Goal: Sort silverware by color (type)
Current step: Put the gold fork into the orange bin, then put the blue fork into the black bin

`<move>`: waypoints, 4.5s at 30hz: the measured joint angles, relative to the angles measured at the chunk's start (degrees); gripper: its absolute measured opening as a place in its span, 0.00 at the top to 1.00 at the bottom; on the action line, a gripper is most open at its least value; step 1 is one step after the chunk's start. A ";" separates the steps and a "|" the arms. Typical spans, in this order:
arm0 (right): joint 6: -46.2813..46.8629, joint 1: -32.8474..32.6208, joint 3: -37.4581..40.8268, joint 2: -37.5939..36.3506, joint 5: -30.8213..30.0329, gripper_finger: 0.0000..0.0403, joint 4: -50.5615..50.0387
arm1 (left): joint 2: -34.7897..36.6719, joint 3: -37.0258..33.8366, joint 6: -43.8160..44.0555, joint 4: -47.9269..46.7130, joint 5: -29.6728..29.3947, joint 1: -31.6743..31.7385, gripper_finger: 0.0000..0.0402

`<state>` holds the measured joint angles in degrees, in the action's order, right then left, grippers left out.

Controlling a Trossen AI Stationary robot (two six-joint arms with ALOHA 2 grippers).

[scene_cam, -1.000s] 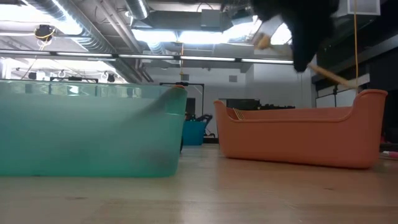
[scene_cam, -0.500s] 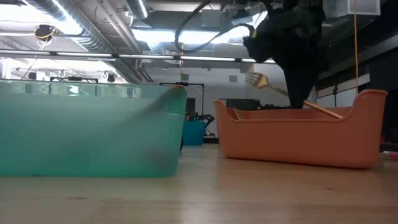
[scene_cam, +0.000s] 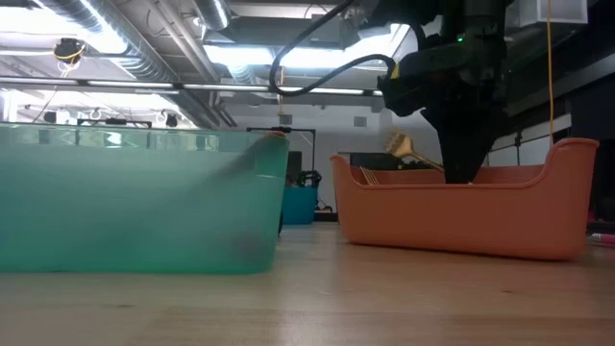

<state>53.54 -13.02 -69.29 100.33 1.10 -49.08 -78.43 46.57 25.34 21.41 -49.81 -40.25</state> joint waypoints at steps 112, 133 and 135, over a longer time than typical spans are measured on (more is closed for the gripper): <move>-3.33 -0.15 -10.54 0.03 -0.75 0.71 -2.58 | -3.40 0.00 81.15 -53.33 32.88 -12.83 0.77; -9.05 -5.55 -21.71 0.04 -8.04 0.71 1.28 | -13.66 0.00 83.63 -48.78 37.35 -9.18 0.77; -9.03 -6.24 -21.71 0.04 -8.04 0.71 1.62 | -13.66 0.00 83.63 -48.76 37.40 -8.76 0.77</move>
<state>44.51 -19.26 -91.00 100.38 -6.94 -47.46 -92.09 46.57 108.97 -27.35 -12.40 -49.01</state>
